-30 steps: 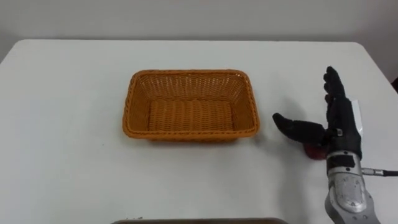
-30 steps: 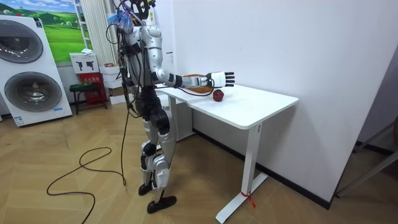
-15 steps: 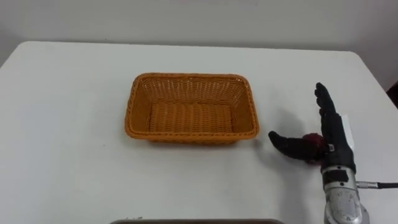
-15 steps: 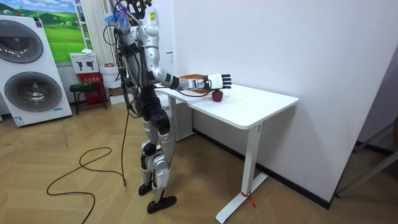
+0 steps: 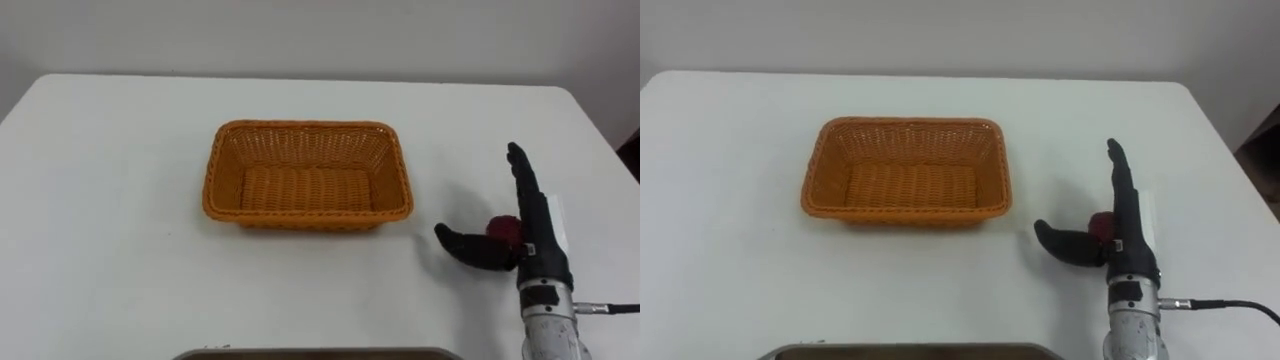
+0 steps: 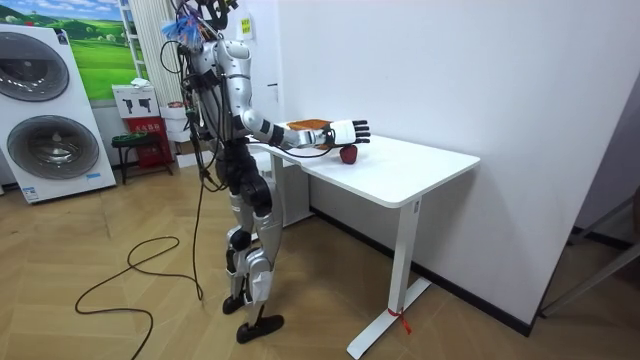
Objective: Pick and place apple
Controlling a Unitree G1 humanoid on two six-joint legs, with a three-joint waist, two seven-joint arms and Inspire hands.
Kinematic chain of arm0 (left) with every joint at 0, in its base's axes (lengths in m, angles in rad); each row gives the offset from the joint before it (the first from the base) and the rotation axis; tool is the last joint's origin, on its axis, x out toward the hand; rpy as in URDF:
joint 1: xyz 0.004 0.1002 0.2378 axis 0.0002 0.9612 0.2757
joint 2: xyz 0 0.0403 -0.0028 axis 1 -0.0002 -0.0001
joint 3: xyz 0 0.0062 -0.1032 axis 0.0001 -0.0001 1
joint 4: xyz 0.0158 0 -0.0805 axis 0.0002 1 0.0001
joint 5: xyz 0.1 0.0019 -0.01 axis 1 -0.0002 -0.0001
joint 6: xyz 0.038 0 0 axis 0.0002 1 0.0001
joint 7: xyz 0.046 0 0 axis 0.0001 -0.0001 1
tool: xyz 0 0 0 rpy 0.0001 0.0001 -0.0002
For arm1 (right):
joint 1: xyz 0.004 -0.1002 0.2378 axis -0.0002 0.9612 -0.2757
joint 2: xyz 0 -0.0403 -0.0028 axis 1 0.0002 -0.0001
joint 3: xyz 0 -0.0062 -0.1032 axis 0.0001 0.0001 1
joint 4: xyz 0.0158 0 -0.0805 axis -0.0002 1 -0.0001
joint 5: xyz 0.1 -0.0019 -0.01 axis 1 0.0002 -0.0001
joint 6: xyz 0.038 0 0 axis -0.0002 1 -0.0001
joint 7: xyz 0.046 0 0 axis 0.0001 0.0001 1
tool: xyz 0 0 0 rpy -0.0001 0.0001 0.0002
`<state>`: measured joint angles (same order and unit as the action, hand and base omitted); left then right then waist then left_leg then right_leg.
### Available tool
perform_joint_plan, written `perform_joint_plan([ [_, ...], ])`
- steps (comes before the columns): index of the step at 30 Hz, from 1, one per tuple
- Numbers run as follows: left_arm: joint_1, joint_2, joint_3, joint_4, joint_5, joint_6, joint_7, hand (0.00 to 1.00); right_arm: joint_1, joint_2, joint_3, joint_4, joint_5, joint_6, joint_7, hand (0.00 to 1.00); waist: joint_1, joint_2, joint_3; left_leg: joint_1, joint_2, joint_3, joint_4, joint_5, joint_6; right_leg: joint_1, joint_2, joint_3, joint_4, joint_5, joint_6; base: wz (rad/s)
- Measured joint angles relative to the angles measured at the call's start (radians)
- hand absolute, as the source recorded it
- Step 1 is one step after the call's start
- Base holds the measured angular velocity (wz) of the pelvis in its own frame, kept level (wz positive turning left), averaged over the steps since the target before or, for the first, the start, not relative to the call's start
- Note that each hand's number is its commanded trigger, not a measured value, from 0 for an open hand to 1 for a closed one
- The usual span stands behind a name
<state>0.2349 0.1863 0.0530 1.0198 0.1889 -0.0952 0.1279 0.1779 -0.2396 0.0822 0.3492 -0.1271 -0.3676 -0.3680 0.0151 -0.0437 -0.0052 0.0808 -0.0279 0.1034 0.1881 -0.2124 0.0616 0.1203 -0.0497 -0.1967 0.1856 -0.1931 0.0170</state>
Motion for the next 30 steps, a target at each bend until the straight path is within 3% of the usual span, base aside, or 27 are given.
perform_joint_plan([
  [16,0.004,0.000,0.002,0.000,0.000,-0.023,0.000,0.00,0.010,0.000,-0.044,0.033,-0.013,-0.015,-0.027,0.00,-0.007,0.009,-0.0042,0.005,0.000,0.004,-0.001,0.000,0.000,0.001,0.001,0.006,-0.001,0.002,0.001,0.00],
  [19,0.006,0.000,0.002,0.000,0.000,-0.023,0.000,0.00,0.023,0.002,-0.055,0.102,-0.009,0.023,-0.031,0.00,-0.007,0.010,-0.0037,0.004,0.000,0.004,-0.001,0.000,0.000,0.000,0.001,0.006,0.000,0.002,0.000,0.00],
  [22,0.011,-0.001,0.002,0.002,-0.001,-0.023,0.001,0.00,0.054,0.015,-0.043,0.110,0.011,0.017,-0.026,0.00,-0.013,0.022,-0.0018,0.004,0.001,0.007,-0.002,0.000,0.000,-0.002,0.001,0.009,0.000,0.002,0.000,-0.01],
  [26,0.004,0.000,0.002,0.002,-0.002,-0.030,0.001,0.00,0.052,0.016,-0.045,0.111,0.021,0.020,-0.021,0.00,-0.012,0.017,-0.0013,0.004,0.001,0.008,-0.003,0.000,0.000,-0.002,0.002,0.010,0.000,0.002,0.000,0.00],
  [27,0.005,0.000,0.002,0.002,-0.002,-0.031,0.001,0.00,0.052,0.017,-0.045,0.111,0.024,0.020,-0.021,0.04,-0.012,0.014,-0.0011,0.006,0.001,0.008,-0.005,0.000,0.000,-0.001,0.002,0.009,0.000,0.002,0.000,0.00],
  [28,0.006,0.000,0.002,0.002,-0.002,-0.031,0.001,0.00,0.052,0.018,-0.045,0.111,0.026,0.020,-0.021,0.98,-0.012,0.013,-0.0009,0.007,0.001,0.008,-0.005,0.000,0.000,-0.001,0.002,0.010,0.000,0.002,0.000,0.00],
  [30,0.008,0.000,0.002,0.002,-0.002,-0.031,0.001,0.00,0.053,0.021,-0.045,0.111,0.030,0.020,-0.023,1.00,-0.012,0.008,-0.0002,0.010,0.001,0.010,-0.008,0.000,0.000,0.001,0.002,0.012,0.000,0.002,0.000,0.00],
])
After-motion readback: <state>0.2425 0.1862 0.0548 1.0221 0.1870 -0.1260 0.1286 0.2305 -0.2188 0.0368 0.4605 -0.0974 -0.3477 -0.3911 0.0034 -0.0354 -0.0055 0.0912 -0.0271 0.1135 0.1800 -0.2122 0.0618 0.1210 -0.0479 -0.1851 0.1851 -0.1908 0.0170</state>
